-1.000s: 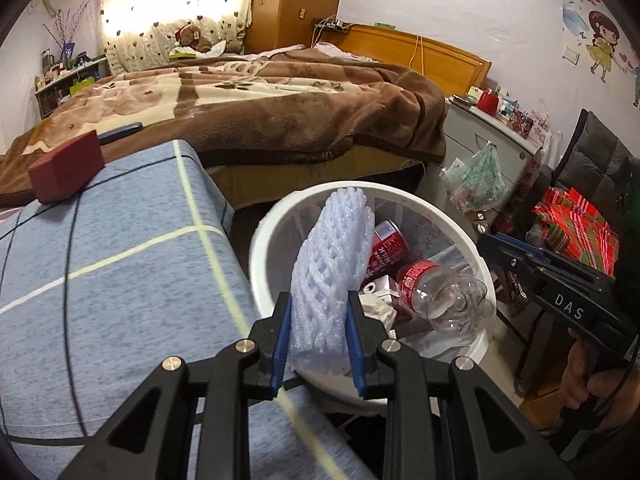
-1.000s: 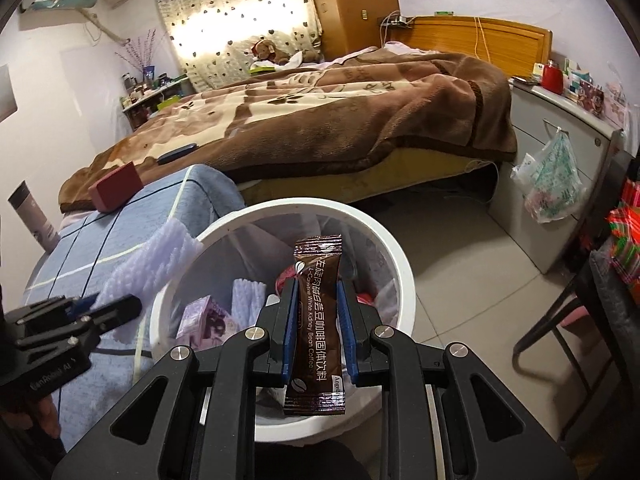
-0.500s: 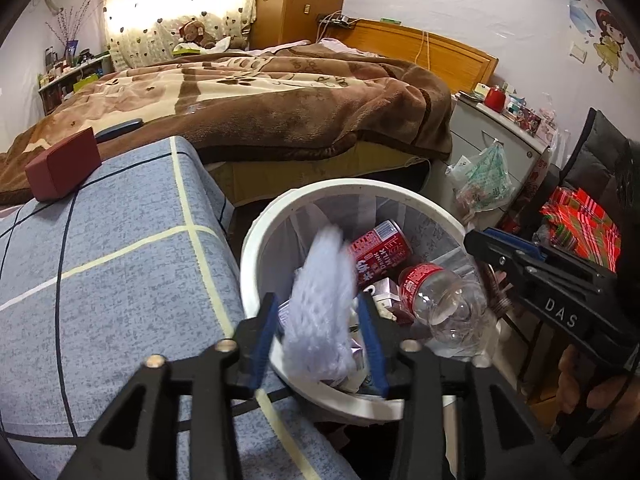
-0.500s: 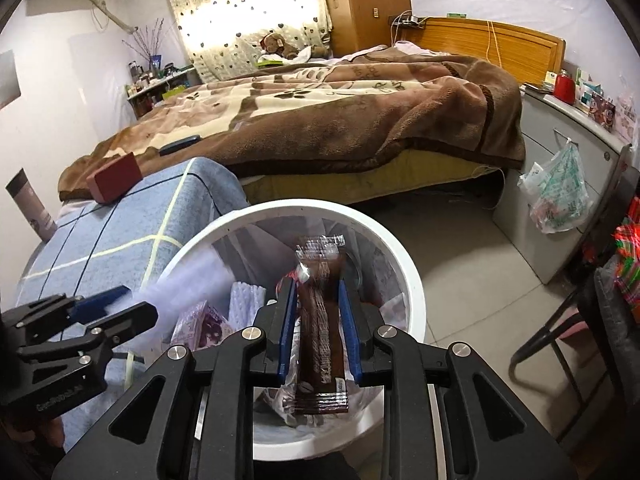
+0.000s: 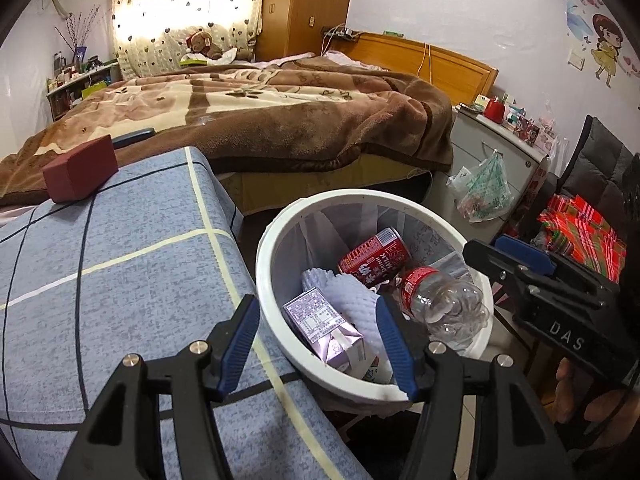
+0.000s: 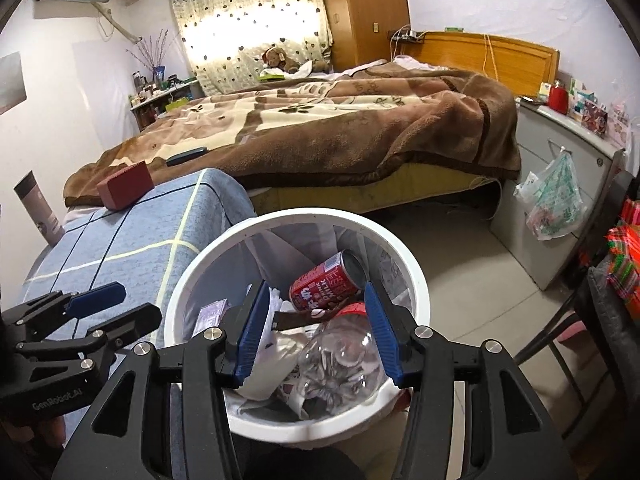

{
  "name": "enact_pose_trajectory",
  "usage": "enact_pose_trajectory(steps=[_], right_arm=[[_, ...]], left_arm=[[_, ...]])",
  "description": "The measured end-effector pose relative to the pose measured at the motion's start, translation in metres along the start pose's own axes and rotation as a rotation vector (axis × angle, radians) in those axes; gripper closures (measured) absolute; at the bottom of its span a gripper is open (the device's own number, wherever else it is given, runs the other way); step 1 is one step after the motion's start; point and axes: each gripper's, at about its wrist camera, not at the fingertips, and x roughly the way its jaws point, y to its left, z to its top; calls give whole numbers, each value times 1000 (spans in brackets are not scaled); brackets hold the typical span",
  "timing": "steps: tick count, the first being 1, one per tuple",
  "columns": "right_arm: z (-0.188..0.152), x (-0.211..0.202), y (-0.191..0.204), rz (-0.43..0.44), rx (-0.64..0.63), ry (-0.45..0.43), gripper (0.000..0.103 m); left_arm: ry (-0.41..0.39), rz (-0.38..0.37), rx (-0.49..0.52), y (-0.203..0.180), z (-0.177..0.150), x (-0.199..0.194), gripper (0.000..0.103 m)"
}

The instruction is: Collect trash

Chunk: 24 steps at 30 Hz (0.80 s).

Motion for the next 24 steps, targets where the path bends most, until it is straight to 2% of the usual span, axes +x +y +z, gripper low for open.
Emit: enact_pose_trajectory(steps=[7,11,20,24], right_arm=[[-15,-25,11,-12,6,-61,52],[-23,-38,17,-16,13,-91,52],[-46,-59,36,-54,7,-144,52],[-51,-61,37,-50,24,-138,52]], left_arm=[[-92,69,13,-3,-15,-33,40],[-131,136,24,-3,-28,-50,40],[-175,165,-9,5,-55,-77,36],[-191,188,-13,6,-63,-84,36]])
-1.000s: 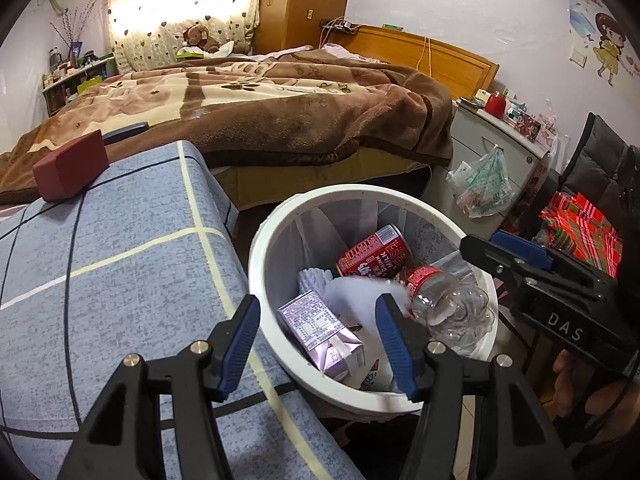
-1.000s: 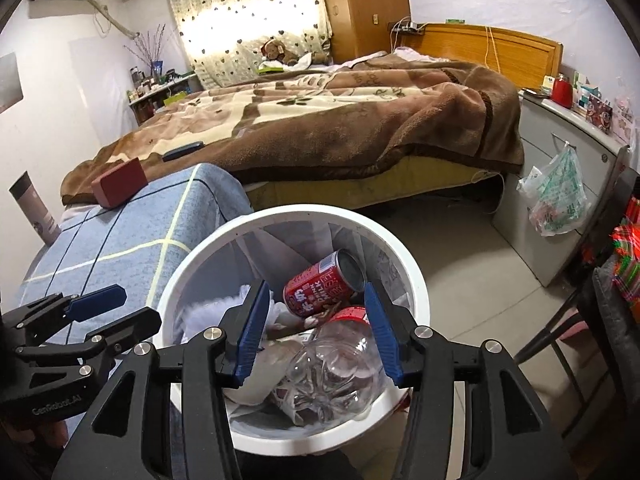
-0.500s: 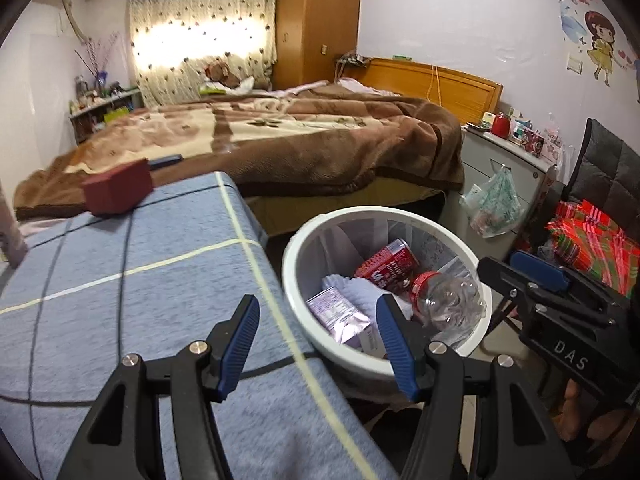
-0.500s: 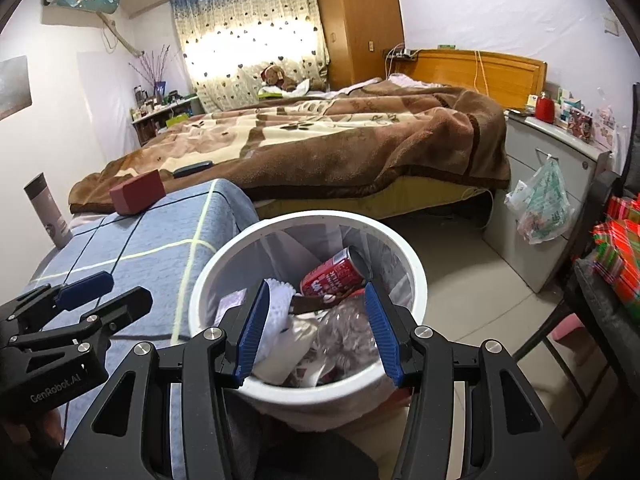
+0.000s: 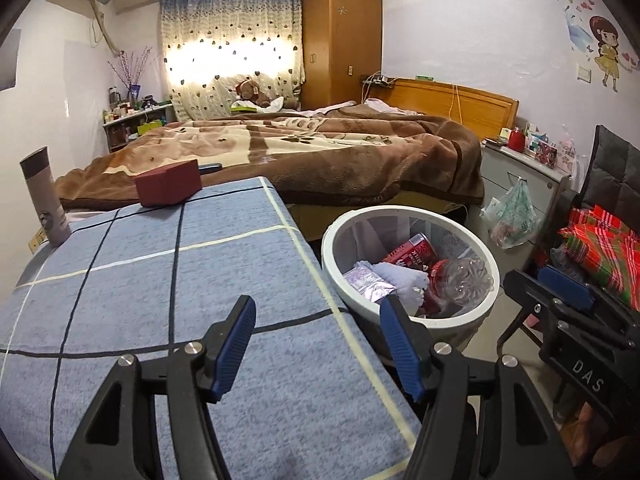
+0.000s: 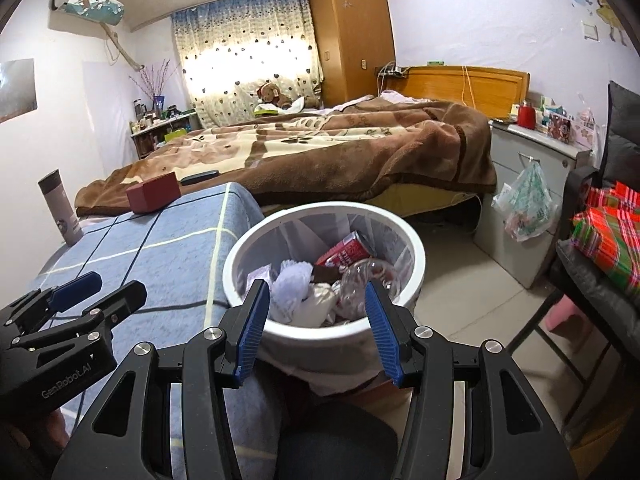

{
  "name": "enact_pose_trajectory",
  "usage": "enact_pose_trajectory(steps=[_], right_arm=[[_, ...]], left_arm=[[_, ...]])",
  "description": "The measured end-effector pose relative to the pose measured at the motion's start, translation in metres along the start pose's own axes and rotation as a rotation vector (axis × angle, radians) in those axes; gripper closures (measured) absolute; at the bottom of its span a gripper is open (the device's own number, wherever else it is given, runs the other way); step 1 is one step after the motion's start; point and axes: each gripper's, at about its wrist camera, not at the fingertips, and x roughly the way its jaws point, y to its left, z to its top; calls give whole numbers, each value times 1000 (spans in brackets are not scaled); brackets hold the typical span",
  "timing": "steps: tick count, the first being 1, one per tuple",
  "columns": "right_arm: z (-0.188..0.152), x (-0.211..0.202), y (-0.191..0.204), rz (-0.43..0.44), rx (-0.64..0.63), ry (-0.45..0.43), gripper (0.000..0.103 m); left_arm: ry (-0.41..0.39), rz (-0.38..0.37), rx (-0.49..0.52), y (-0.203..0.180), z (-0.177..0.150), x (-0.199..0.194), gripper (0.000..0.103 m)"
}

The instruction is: Collect trash

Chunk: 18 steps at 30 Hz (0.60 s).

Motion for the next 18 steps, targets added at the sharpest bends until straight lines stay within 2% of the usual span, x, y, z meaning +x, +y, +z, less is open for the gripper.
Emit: enact_pose_trajectory(steps=[7,18], right_arm=[[-5,-6,3,4,4,-16,52],[-10,-14,11,2,-18,-51,52]], left_arm=[[-29,9,2,0,-5,-11,36],[-30,40,-30,10,-10,-17,36]])
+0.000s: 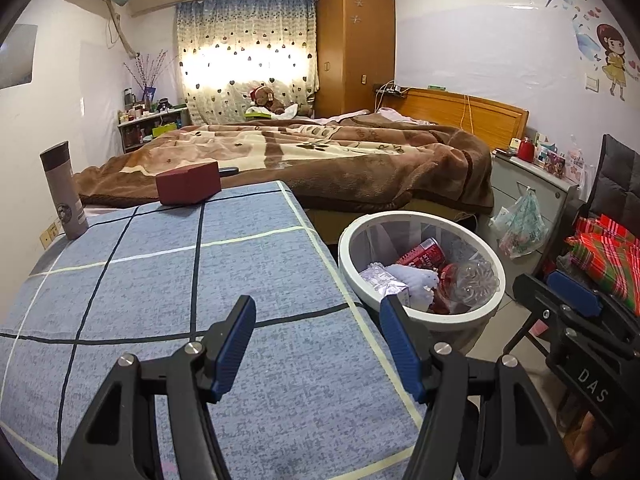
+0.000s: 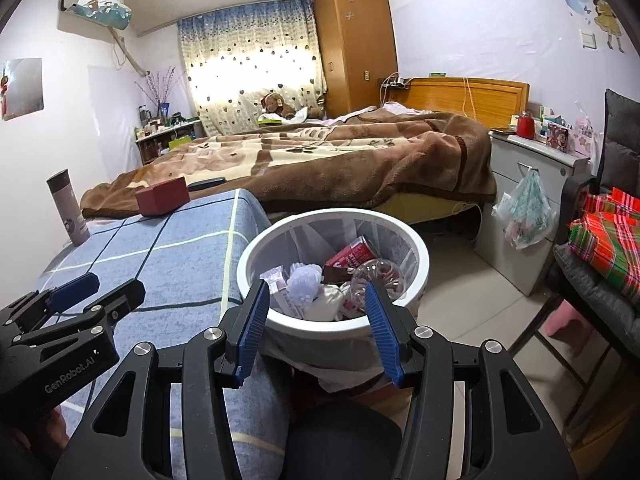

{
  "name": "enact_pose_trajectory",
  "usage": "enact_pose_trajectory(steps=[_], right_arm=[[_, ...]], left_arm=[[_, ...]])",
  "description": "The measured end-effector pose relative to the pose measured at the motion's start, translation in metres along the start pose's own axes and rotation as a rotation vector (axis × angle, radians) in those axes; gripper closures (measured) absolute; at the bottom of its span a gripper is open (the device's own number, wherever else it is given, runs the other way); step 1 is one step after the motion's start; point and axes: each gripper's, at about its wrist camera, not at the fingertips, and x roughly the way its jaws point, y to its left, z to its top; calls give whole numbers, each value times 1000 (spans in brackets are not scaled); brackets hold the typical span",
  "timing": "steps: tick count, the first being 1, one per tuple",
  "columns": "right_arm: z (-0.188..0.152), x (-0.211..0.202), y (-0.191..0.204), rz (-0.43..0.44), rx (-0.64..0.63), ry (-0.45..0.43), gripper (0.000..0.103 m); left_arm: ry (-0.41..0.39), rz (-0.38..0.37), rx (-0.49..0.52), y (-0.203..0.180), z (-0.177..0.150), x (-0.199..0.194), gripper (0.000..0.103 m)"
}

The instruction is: Collect trash

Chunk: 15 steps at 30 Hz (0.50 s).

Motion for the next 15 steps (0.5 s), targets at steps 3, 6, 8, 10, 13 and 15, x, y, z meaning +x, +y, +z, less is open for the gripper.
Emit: enact_pose_trajectory(steps=[3,6,8,10,13,15], right_arm=[[-2,-1,2,2,-4,-1,52],[-1,-1,3,4,-3,-1,52],[-2,-2,3,3,0,-3,52],[-1,-3,4,4,-1,-4,52],[-1,-2,3,6,-1,-4,52],[-1,-3,4,5,-1,-5,52]], left_arm=[[0,1,-1,0,0,-1,36],[-3,6,-3,0,-1,-1,36],[-3,9,-3,0,-1,-1,36],[-3,9,-6,1,-1,-2,36],[-2,9,-7,2,-2,-4,36],[-3,11,-6,3,-3,-5,36]])
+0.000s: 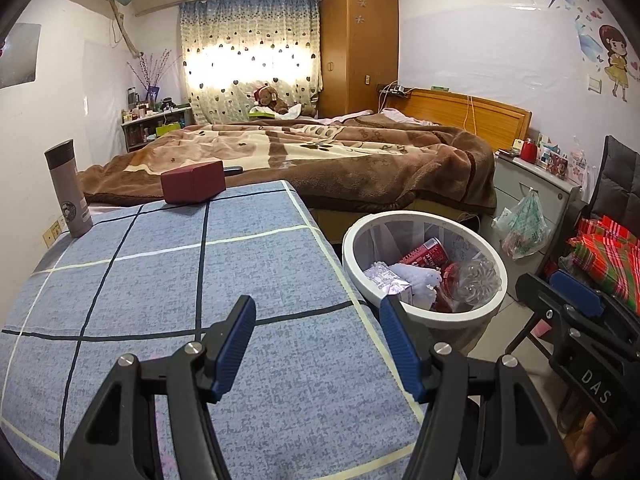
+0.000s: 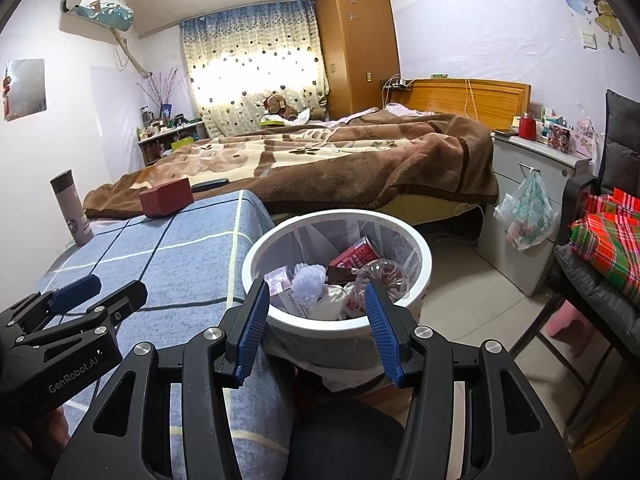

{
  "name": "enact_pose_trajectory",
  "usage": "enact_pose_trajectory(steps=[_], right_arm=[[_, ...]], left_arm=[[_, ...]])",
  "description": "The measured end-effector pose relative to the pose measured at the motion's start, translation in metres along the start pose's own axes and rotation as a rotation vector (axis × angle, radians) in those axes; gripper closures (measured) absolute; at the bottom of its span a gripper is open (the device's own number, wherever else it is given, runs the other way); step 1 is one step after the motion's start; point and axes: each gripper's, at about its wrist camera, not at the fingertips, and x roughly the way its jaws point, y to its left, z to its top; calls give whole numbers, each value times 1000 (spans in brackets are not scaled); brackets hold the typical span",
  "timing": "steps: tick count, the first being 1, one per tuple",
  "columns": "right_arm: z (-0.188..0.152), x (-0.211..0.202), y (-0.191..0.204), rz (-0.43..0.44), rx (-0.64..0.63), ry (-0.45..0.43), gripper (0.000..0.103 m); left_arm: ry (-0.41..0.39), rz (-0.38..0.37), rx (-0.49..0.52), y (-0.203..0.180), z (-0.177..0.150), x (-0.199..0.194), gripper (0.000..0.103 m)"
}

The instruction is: Collect trash

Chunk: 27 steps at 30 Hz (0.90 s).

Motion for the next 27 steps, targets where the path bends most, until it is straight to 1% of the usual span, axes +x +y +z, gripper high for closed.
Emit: enact_pose_trajectory(steps=[27], right_arm=[[0,-3,1,5,3,-2,52]], left_arm=[[-5,4,-6,0,1,-2,36]])
